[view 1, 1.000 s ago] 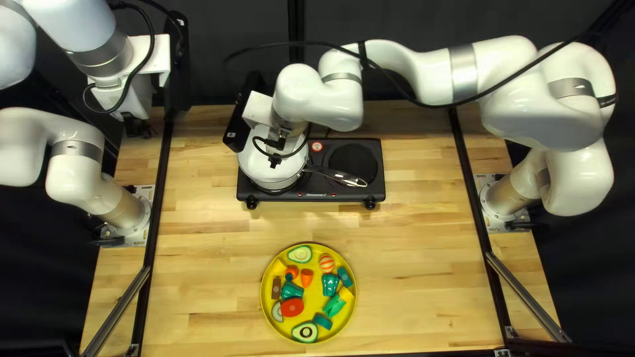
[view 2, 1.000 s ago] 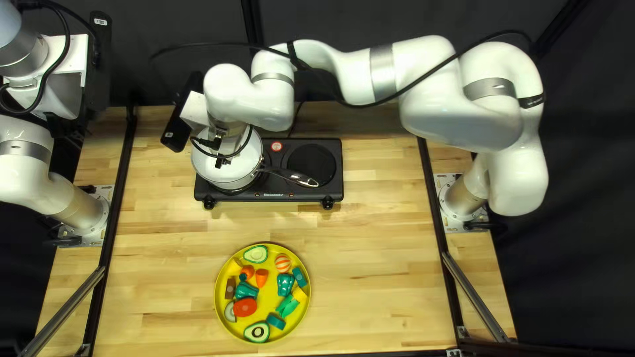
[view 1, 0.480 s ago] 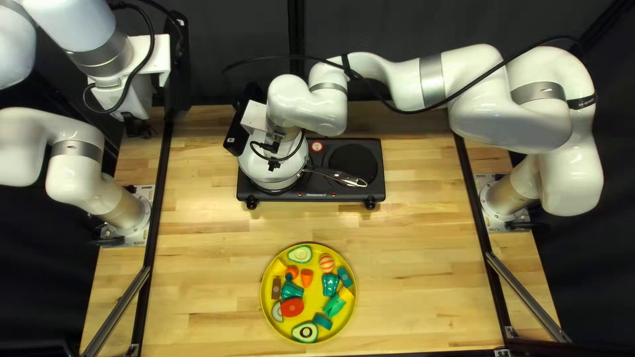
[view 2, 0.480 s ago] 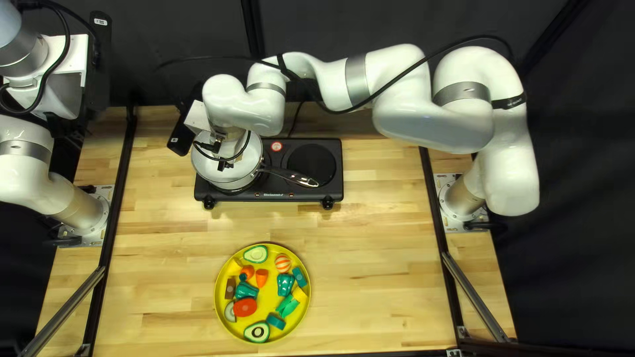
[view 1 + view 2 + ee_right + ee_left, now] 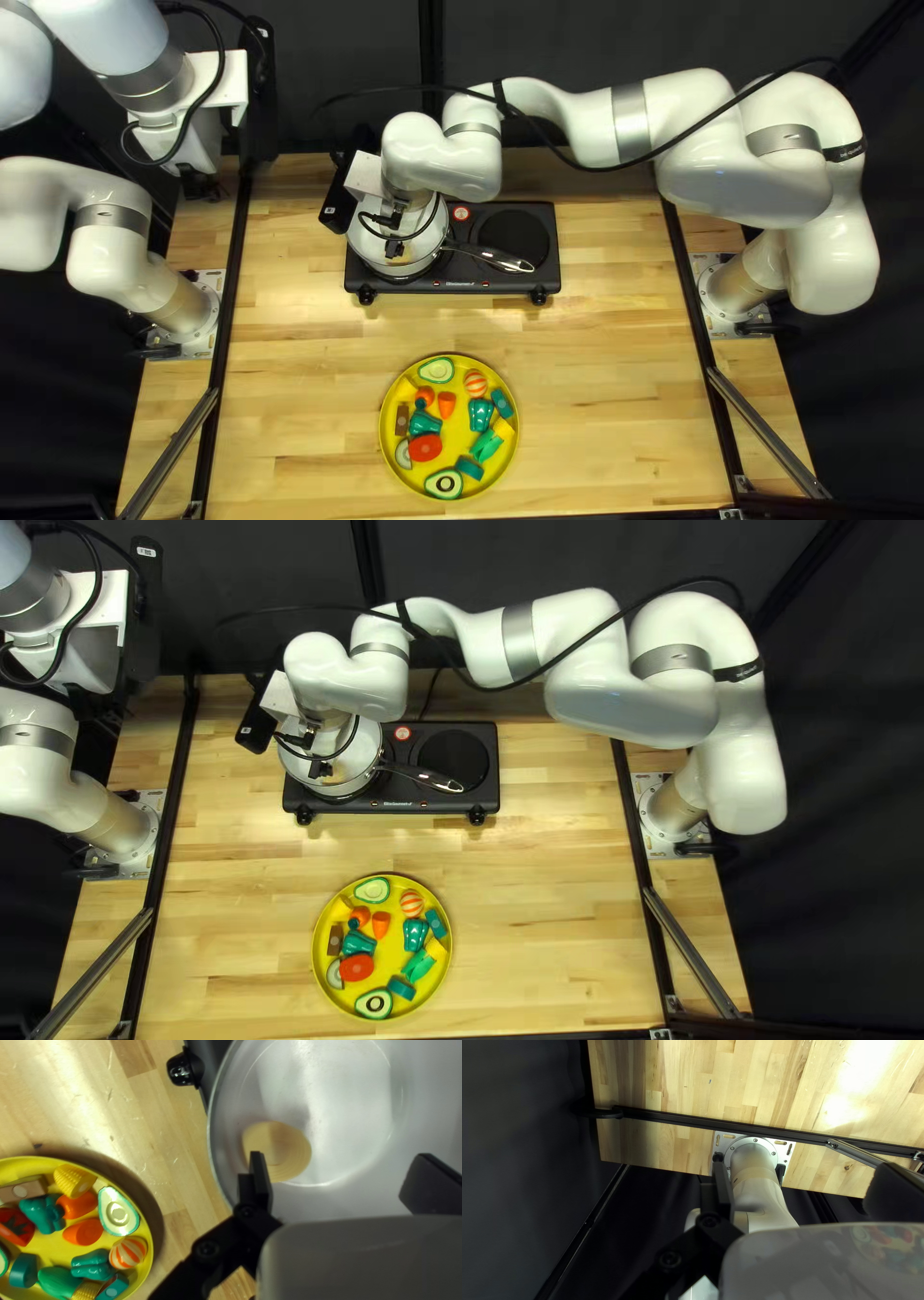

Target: Pick up a pot and place it onto the stove surface, add food to pot

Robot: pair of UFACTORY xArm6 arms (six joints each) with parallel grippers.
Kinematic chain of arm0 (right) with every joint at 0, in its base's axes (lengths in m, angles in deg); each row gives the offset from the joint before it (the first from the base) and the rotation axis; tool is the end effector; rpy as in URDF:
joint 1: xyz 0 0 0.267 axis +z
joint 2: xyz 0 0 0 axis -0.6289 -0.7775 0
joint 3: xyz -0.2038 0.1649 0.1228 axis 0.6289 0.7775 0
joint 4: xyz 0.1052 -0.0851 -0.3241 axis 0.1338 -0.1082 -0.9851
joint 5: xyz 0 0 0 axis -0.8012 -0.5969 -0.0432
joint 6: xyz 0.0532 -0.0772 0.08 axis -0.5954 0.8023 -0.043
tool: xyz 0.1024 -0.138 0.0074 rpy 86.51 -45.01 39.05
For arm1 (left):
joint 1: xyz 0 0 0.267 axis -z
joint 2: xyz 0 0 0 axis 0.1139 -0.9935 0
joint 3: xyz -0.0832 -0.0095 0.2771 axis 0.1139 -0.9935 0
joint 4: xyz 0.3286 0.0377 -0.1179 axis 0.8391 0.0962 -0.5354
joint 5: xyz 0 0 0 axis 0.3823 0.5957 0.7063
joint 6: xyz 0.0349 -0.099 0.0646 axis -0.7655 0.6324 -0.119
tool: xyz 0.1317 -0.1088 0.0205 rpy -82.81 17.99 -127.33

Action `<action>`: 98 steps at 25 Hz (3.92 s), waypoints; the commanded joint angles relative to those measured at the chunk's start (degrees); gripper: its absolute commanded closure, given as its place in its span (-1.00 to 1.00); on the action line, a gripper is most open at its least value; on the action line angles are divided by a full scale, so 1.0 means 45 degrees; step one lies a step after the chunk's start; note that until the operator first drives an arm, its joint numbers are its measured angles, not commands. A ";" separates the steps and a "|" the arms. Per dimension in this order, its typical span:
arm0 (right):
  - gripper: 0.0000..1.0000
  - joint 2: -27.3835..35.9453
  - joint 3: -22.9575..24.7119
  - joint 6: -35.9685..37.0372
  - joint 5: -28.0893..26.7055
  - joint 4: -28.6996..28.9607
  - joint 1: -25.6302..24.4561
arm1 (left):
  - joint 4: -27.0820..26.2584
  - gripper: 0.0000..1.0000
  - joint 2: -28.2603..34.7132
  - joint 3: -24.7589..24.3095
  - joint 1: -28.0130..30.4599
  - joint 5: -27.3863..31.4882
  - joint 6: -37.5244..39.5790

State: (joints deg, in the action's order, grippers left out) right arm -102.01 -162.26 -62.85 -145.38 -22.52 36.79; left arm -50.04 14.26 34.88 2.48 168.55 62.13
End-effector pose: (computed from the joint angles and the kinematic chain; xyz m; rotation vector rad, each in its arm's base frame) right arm 0.6334 -0.0523 0.1998 2.9984 -0.3789 0.2230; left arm 0.2147 0.0480 0.4172 -3.0279 -0.1461 0.0853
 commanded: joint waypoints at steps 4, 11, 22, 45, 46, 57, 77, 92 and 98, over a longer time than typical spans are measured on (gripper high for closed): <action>-1.00 0.1332 0.1163 -0.2266 -0.1100 -0.0881 0.2521 | 0.0000 -1.00 0.0000 0.0000 0.0000 0.0000 0.0000; -1.00 0.0735 0.0595 -0.4519 -0.2303 -0.1065 0.6187 | 0.0000 -1.00 0.0000 0.0000 0.0000 0.0000 0.0000; -1.00 -0.2144 -0.0923 -0.5414 -0.1561 -0.0348 0.8217 | 0.0000 -1.00 0.0000 0.0000 0.0000 0.0000 0.0000; -1.00 -0.4342 -0.2658 -0.4952 -0.1496 -0.0189 0.8277 | 0.0000 -1.00 0.0000 0.0000 0.0000 0.0000 0.0000; -1.00 -0.4574 -0.2890 -0.5456 -0.1661 -0.0414 0.8346 | 0.0000 -1.00 0.0000 0.0000 0.0000 0.0000 0.0000; -1.00 -0.3630 -0.0748 -0.6656 -0.0708 -0.1255 0.8018 | 0.0000 -1.00 0.0000 0.0000 0.0000 0.0000 0.0000; -1.00 -0.3613 0.0044 -0.6617 0.0452 -0.1198 0.7786 | 0.0000 -1.00 0.0000 0.0000 0.0000 0.0000 0.0000; -1.00 -0.3718 -0.0030 -0.5690 0.0269 -0.1164 0.7289 | 0.0000 -1.00 0.0000 0.0000 0.0000 0.0000 0.0000; -1.00 -0.3904 0.0021 -0.5952 0.0881 -0.1162 0.7456 | 0.0000 -1.00 0.0000 0.0000 0.0000 0.0000 0.0000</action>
State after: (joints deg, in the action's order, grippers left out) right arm -119.16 -161.93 -89.02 -142.13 -27.66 70.13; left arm -50.04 14.26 34.88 2.48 168.55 62.13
